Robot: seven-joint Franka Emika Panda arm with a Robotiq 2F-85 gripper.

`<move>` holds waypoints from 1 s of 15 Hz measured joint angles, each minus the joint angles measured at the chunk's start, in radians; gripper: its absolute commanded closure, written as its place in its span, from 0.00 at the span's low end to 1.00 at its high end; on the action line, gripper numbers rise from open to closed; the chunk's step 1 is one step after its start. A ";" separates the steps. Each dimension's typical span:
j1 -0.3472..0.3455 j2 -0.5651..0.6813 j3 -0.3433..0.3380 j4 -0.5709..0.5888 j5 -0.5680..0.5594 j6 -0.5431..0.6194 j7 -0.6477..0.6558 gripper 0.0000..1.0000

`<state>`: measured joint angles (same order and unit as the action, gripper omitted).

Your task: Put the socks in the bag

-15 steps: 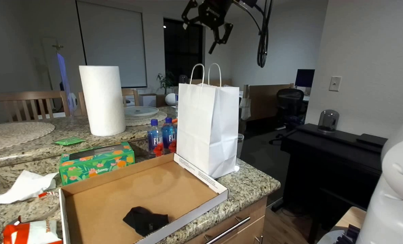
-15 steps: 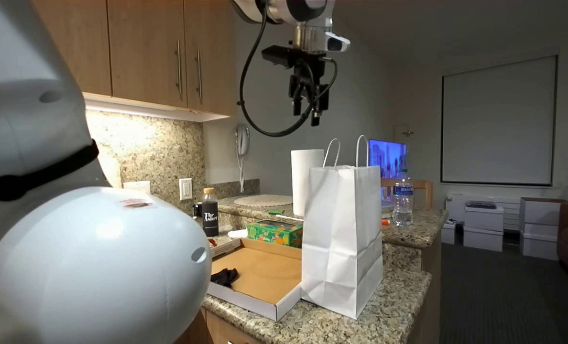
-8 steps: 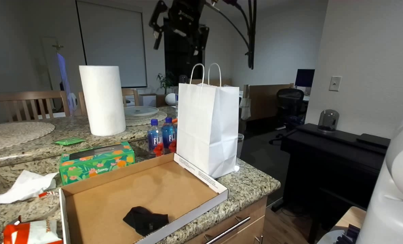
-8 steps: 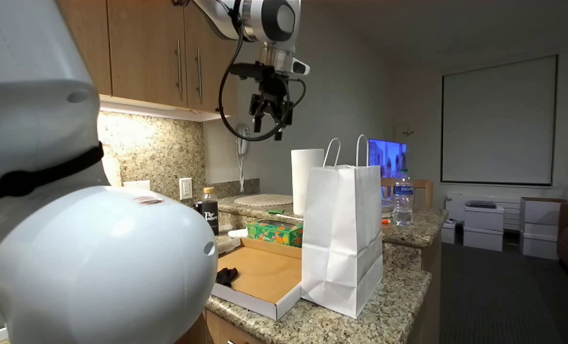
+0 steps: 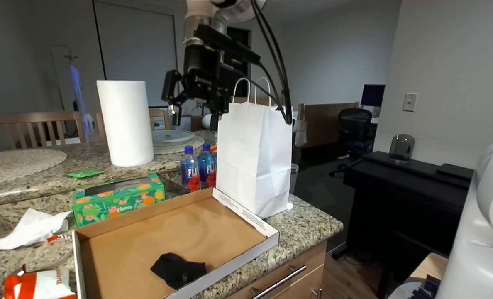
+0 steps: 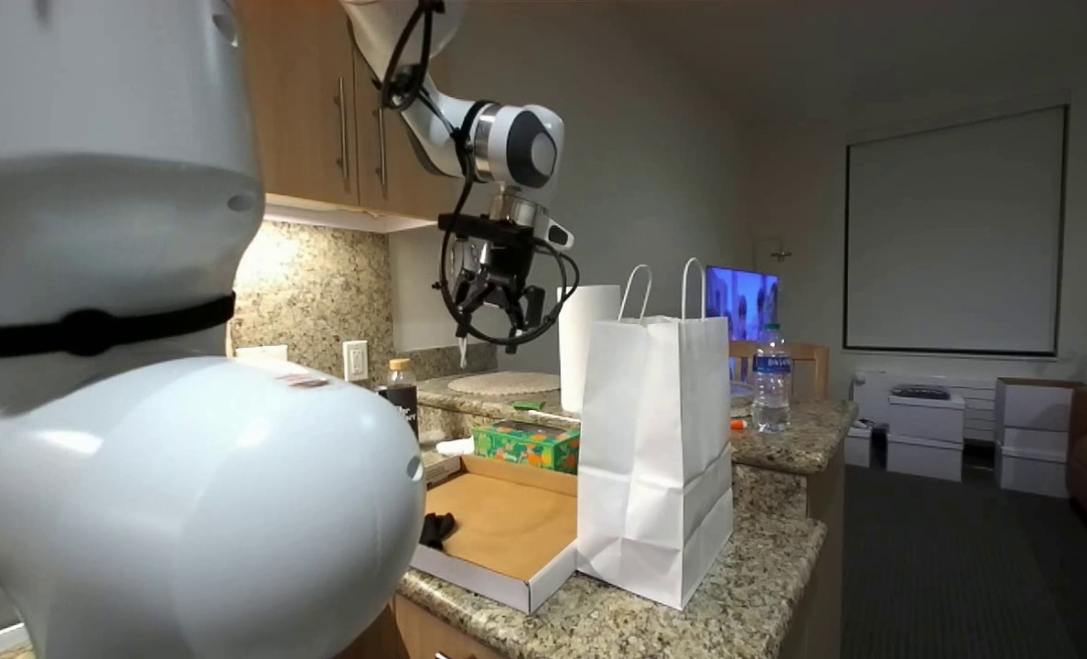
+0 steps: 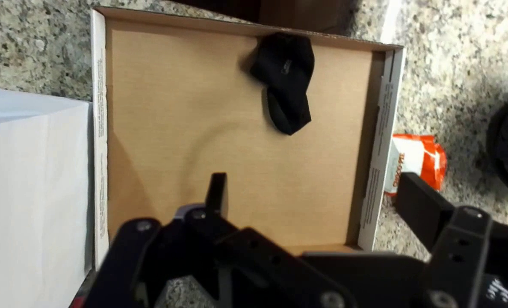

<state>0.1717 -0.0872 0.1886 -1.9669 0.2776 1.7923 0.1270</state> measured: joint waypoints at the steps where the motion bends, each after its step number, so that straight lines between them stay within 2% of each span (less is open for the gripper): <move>1: 0.008 0.025 0.008 -0.002 -0.025 0.003 -0.018 0.00; 4: 0.043 0.080 0.038 -0.048 -0.084 0.102 -0.033 0.00; 10: 0.112 0.156 0.088 -0.240 -0.091 0.514 -0.027 0.00; 15: 0.144 0.220 0.095 -0.304 -0.129 0.648 -0.009 0.00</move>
<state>0.3159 0.1326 0.2835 -2.2711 0.1485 2.4407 0.1184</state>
